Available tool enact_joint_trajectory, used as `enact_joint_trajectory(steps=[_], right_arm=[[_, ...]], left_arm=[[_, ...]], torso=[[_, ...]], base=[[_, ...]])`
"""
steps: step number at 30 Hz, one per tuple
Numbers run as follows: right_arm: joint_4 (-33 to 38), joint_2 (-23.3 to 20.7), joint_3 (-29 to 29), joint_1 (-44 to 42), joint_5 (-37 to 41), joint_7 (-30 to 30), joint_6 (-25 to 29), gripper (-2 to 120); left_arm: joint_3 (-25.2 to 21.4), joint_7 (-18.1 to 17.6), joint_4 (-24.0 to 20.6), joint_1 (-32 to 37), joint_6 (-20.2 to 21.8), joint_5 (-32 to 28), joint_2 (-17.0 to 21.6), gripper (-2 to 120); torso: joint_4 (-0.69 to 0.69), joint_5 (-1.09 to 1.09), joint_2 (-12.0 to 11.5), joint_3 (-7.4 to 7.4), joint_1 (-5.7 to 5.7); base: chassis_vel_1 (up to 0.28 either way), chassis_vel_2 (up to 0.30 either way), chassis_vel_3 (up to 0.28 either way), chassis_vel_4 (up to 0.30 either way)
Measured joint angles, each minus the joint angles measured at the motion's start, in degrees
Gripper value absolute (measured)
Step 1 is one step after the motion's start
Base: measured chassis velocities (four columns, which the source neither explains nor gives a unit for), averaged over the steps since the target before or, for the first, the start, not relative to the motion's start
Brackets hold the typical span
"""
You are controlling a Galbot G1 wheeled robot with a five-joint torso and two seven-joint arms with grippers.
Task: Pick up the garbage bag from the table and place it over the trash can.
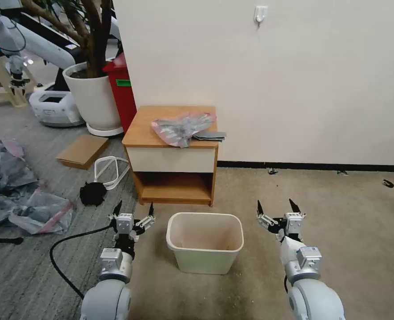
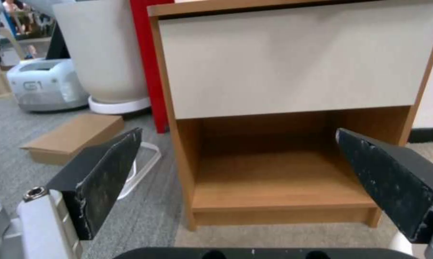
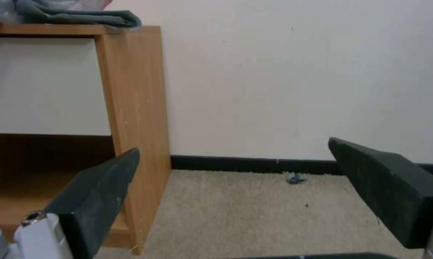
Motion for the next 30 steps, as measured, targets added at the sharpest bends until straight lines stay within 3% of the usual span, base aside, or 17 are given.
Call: enact_joint_trajectory(steps=[12, 14, 15, 16, 19, 23, 25, 30], right_arm=[[0.47, -0.08, 0.18, -0.16, 0.22, 0.02, -0.25, 100], [1.28, -0.21, 0.45, -0.5, 0.69, 0.15, -0.78, 100], [3.89, -0.66, 1.15, -1.68, 2.12, 0.78, -2.48, 100], [3.89, -0.66, 1.15, -1.68, 2.12, 0.78, -2.48, 100], [12.37, -2.32, 3.74, -5.48, 6.94, 3.0, -8.02, 100], [12.11, -2.35, 2.51, -5.31, 10.38, 3.89, -5.45, 100], [11.73, -2.43, 2.26, -4.97, 11.06, 3.93, -4.52, 100], [10.6, -3.05, 1.58, -3.71, 13.47, 4.08, -2.77, 100]], left_arm=[[-0.08, -0.01, -0.44, 0.14, 0.27, -0.34, 0.22, 100], [-0.84, -0.98, -3.36, 1.1, 2.06, -2.74, 1.51, 100], [-1.89, -2.39, -7.03, 2.4, 4.34, -5.72, 3.18, 100], [-1.89, -2.39, -7.03, 2.4, 4.34, -5.72, 3.18, 100], [-4.09, -5.59, -15.3, 5.23, 9.57, -12.53, 6.94, 100], [-4.84, -6.75, -18.01, 6.21, 11.33, -14.84, 8.23, 100], [-4.82, -6.76, -17.98, 6.3, 11.01, -15.06, 8.51, 100], [-4.13, -4.91, -12.52, 6.9, 1.48, -15.36, 11.71, 100]], torso=[[0.0, 0.0, 0.0, 0.0, 0.0], [0.0, -0.01, 0.0, 0.0, 0.0], [0.01, 0.05, 0.0, 0.0, 0.0], [0.01, 0.05, 0.0, 0.0, 0.0], [-0.02, -0.02, 0.0, -0.01, 0.0], [0.0, 0.04, 0.0, -0.01, 0.0], [0.01, -0.04, 0.0, -0.01, 0.0], [-0.01, -0.02, 0.0, -0.01, 0.0]], base=[[0.0, 0.0, 0.0, 0.0], [0.0, 0.0, 0.0, 0.0], [0.0, 0.0, 0.0, 0.0], [0.0, 0.0, 0.0, 0.0], [0.0, 0.0, 0.0, 0.0], [0.0, 0.0, 0.0, 0.0], [0.0, 0.0, 0.0, 0.0], [0.0, 0.0, 0.0, 0.0]])
